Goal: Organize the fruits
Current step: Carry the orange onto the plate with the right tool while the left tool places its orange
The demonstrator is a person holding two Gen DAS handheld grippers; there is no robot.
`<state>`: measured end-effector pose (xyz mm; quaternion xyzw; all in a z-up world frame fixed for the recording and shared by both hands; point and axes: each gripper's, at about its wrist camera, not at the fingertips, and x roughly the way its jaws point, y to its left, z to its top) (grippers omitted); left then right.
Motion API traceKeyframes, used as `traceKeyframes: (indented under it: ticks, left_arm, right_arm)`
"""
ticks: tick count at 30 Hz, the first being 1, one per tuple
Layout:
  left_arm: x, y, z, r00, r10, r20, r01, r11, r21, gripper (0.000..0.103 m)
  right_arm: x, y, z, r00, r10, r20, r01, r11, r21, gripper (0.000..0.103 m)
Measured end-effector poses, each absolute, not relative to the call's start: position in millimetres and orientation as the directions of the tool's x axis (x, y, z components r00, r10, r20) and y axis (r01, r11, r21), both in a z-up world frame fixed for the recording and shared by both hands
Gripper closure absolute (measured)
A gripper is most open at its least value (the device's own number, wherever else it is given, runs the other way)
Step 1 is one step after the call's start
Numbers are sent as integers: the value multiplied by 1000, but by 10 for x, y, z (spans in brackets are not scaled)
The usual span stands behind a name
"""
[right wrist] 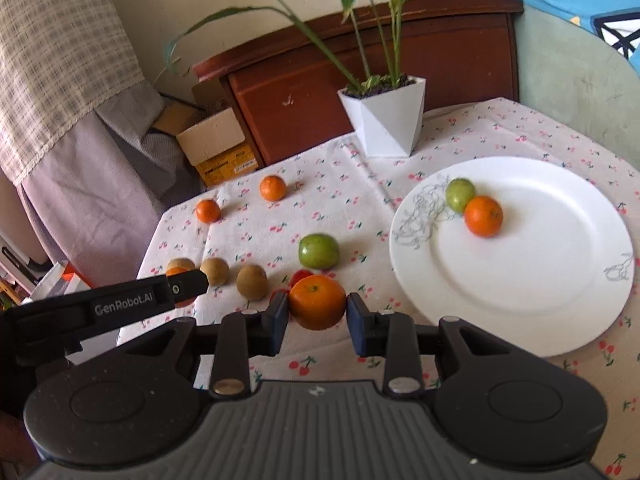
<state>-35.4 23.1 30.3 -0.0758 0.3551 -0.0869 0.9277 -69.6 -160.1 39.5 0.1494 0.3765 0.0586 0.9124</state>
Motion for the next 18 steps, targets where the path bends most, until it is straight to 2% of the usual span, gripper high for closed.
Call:
traceKeyframes:
  ticks: [9,18]
  left_arm:
    - [-350,-205,598,701,-327,-634,234,945,-228,73]
    - [-238,-760,608,615,-431,-660,375,897,-237,73]
  right_arm:
    - [-731,-2056,647,767,109,-632,129,939,319,72]
    - [-829,-2522,574,739,14,-674,301,888,348,72]
